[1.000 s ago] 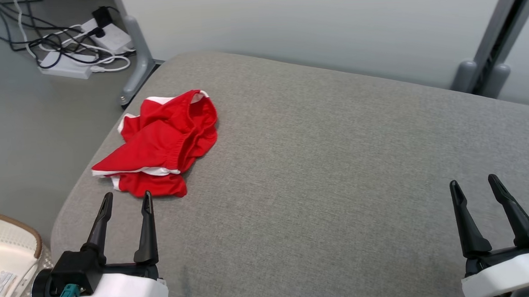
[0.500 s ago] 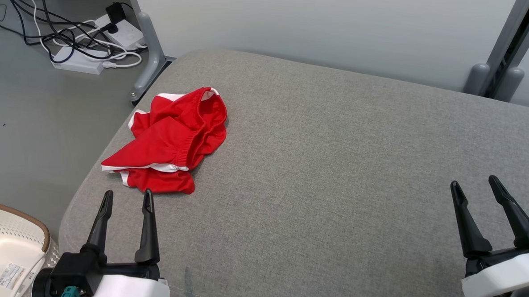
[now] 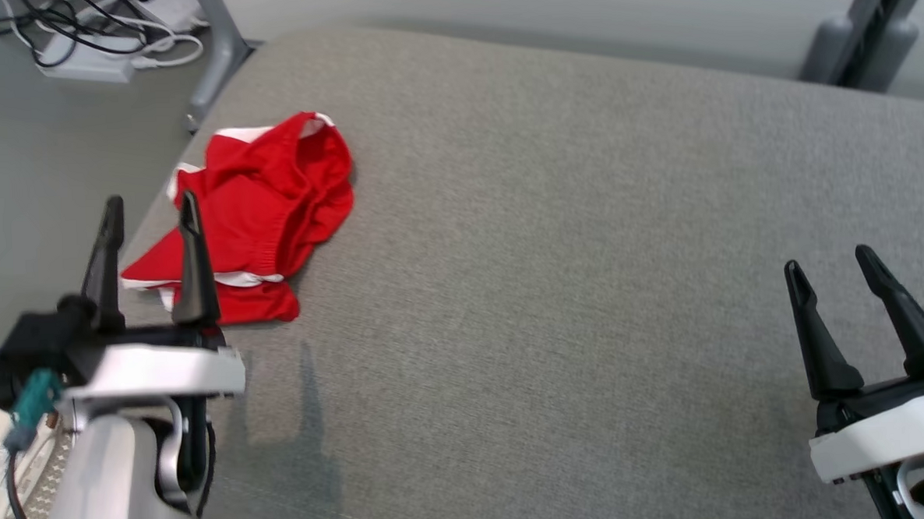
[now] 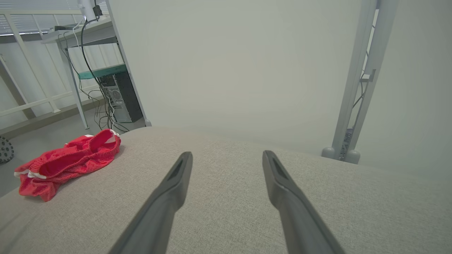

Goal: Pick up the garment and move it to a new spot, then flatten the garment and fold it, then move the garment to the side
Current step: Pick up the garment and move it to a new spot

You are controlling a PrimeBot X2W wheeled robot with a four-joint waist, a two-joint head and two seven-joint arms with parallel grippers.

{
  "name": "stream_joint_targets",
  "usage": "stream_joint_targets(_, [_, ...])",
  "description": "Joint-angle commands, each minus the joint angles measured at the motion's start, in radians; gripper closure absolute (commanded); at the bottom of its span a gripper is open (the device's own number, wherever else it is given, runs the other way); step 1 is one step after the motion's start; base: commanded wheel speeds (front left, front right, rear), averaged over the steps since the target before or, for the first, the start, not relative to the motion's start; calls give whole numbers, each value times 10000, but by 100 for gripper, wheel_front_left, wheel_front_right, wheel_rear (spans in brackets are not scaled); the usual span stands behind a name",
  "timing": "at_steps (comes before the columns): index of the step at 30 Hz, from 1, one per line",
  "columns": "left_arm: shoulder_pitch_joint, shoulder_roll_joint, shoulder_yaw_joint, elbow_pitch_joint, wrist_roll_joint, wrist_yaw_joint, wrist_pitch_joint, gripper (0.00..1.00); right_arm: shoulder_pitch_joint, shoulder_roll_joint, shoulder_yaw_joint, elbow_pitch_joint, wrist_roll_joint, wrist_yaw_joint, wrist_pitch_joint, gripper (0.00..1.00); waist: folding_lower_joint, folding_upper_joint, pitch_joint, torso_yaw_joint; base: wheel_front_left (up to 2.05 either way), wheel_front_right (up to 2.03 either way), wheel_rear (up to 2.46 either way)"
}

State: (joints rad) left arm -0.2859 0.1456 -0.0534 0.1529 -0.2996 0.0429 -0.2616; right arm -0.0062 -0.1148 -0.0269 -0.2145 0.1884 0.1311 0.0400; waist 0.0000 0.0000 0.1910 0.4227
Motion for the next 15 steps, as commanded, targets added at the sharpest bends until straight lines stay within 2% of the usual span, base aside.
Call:
stream_joint_targets(1, [-377,16,64,264,-135,-116,-29,0,-138,-123,-22,-89,-22,-7,58,0,0,0,718,-512,0,0,0])
stream_joint_targets(10, [-2877,190,228,4404,-890,-937,39,0,-832,-337,162,-307,-26,-7,182,0,0,0,2194,-1363,0,0,0])
stream_joint_targets(15, [-3771,431,115,6599,-890,-1125,225,0,-1061,-318,202,-170,8,-7,42,0,0,0,2610,-1608,0,0,0])
